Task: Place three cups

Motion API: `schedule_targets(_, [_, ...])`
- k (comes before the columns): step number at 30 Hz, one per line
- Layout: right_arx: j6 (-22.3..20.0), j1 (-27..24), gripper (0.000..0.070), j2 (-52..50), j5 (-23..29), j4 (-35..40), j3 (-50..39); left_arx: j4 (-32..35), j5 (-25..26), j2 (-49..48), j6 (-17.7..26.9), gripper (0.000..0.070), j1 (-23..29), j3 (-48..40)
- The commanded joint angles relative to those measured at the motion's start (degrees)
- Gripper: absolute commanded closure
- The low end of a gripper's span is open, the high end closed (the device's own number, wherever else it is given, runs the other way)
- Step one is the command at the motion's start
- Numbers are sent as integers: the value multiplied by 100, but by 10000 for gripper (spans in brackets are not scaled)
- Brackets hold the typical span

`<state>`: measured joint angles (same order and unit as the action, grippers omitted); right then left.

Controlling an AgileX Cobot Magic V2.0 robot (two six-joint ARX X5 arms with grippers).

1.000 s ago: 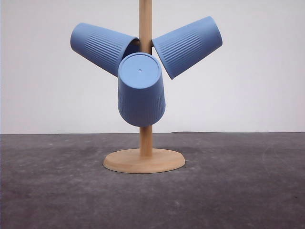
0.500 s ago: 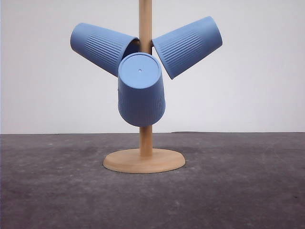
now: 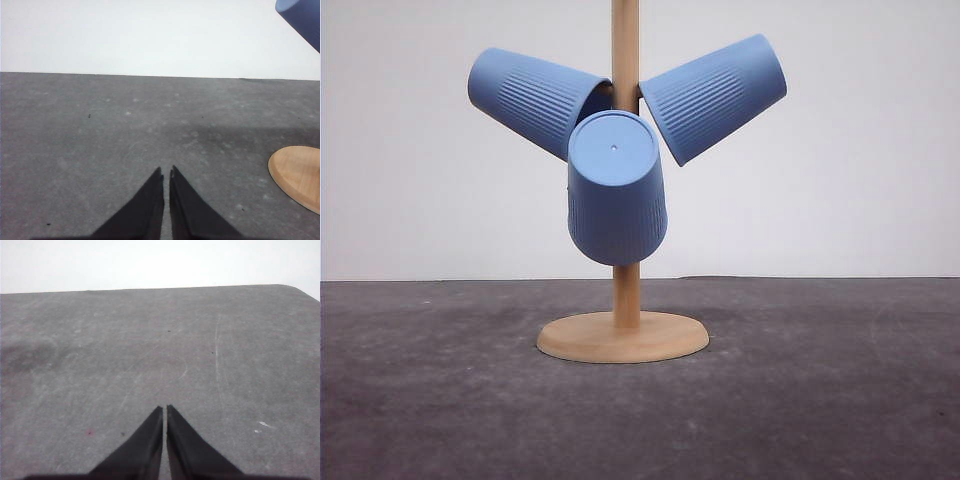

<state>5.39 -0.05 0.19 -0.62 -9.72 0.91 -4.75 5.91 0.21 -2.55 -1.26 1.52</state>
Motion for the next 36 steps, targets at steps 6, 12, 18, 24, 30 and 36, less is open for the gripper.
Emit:
schedule_targets(6, [59,2,688,2,2,68,-20,46,2,-2,17,700,2,-79])
schedule_targets(12, [59,2,688,2,2,68,-20,46,2,-2,17,700,2,-79])
schedule_targets(18, [59,2,688,2,3,68,-20,46,2,-2,17,700,2,-79])
schedule_targets(24, [59,2,688,2,4,68,-20,46,2,-2,17,700,2,-79])
schedule_targets(30, [59,2,688,2,3,68,-20,46,2,-2,17,700,2,-79])
schedule_targets(36, [59,2,688,2,4,68,-20,46,2,-2,17,700,2,-79])
